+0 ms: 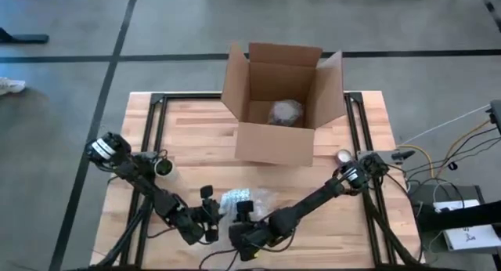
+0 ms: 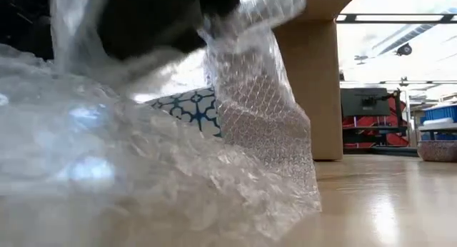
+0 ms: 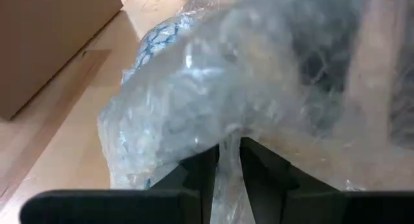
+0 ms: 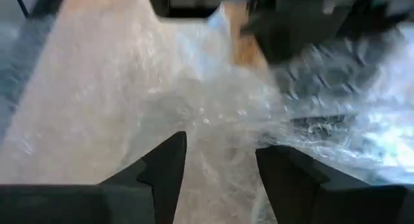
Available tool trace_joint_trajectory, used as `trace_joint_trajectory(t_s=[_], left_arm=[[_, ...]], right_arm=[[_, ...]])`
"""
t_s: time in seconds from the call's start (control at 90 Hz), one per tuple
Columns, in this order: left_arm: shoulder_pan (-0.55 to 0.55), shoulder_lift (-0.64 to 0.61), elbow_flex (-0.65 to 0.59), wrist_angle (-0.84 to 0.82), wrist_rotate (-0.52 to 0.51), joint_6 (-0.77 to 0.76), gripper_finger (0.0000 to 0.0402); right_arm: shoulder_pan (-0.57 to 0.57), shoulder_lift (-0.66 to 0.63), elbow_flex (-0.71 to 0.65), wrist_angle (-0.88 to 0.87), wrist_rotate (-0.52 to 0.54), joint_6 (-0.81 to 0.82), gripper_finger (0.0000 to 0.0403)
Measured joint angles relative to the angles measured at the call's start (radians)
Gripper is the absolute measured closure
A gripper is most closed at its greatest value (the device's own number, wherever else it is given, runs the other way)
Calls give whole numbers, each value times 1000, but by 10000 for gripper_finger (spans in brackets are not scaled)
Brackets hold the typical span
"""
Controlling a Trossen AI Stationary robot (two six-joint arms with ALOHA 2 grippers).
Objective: Wrap mug
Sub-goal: Wrap the blue patterned mug with the bubble wrap
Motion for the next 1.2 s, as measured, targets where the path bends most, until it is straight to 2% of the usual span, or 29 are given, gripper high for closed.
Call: trace_joint_trajectory(t_s=[0.156,0.389,0.622,0.789,1.2], left_arm=[[0,0,0,0,-1,1,342],[3,0,0,1,-3,3,342],[10,0,0,5,-3,2,342],[11,0,0,6,-5,-4,342],[12,0,0,4,-3,-10,342]], right_arm=[[9,-5,33,-4,-3,27,248],[9,-5,-25,-3,-80,182,258],[1,-5,-99,55,-152,425,233],[-4,-10,-145,92,-175,534,224],[1,-8,-52,69,-194,543,239]])
